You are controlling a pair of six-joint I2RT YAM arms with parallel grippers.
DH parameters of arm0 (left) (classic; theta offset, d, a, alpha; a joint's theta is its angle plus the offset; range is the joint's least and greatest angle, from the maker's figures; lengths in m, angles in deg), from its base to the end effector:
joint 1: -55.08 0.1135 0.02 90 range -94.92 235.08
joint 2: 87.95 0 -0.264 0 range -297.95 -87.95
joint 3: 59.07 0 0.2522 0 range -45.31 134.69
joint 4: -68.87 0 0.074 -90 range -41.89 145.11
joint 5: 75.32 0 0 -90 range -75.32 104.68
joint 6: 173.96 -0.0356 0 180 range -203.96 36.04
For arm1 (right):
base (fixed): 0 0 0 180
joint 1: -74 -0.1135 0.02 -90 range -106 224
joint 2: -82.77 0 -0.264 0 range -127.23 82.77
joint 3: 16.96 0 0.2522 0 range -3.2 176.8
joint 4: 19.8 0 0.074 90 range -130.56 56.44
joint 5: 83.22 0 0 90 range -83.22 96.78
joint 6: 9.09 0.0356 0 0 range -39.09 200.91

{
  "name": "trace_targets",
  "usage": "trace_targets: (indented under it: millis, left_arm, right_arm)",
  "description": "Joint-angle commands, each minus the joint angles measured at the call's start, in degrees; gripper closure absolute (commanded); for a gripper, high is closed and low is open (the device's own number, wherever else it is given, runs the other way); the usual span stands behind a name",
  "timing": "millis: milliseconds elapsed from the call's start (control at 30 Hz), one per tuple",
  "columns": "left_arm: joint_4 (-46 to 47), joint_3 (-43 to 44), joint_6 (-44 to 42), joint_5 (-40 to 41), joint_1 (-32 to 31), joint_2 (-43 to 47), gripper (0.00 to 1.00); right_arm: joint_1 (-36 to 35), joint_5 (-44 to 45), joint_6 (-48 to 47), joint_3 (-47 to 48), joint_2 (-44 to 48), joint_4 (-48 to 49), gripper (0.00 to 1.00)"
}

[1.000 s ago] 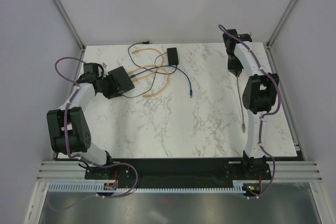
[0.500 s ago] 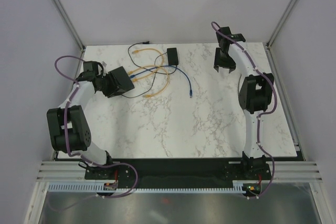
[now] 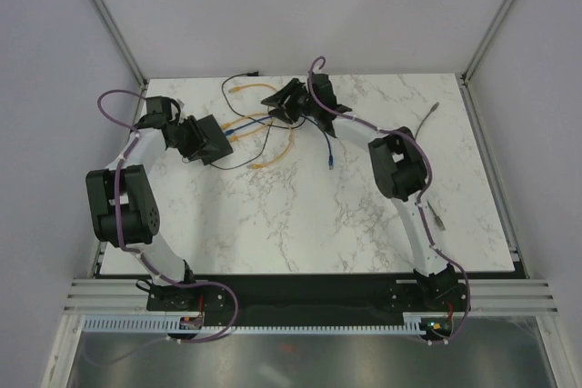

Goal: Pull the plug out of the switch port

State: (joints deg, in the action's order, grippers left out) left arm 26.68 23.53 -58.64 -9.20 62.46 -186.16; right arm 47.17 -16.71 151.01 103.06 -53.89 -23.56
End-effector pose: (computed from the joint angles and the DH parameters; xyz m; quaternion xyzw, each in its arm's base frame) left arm 0.3563 0.0316 0.2168 -0.2096 0.9181 -0.2386 0.2370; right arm 0.4876 0.2625 0.1853 0.1884 0.7902 0.5291 0.2454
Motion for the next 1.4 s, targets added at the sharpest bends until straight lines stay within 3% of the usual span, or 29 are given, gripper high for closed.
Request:
trace_targets:
  millis: [0, 100, 533, 1367]
  left_arm:
    - [0.2, 3.3, 2.7, 1.3, 0.1, -1.5, 0.58]
    - [-1.1, 6.2, 3.9, 1.3, 0.1, -4.3, 0.59]
    - [-1.3, 9.9, 5.9, 0.9, 0.0, -10.9, 0.59]
    - [-1.3, 8.5, 6.8, 1.3, 0.0, -12.6, 0.59]
  right_arm:
    - [-4.6, -2.4, 9.3, 12.5, -5.7, 8.6, 0.43]
    - [-6.4, -1.8, 10.2, 17.0, -10.4, 6.0, 0.46]
    - [-9.7, -2.4, 6.7, 14.8, -15.2, 5.3, 0.49]
    - [-12.4, 2.7, 4.9, 21.0, -22.6, -0.7, 0.51]
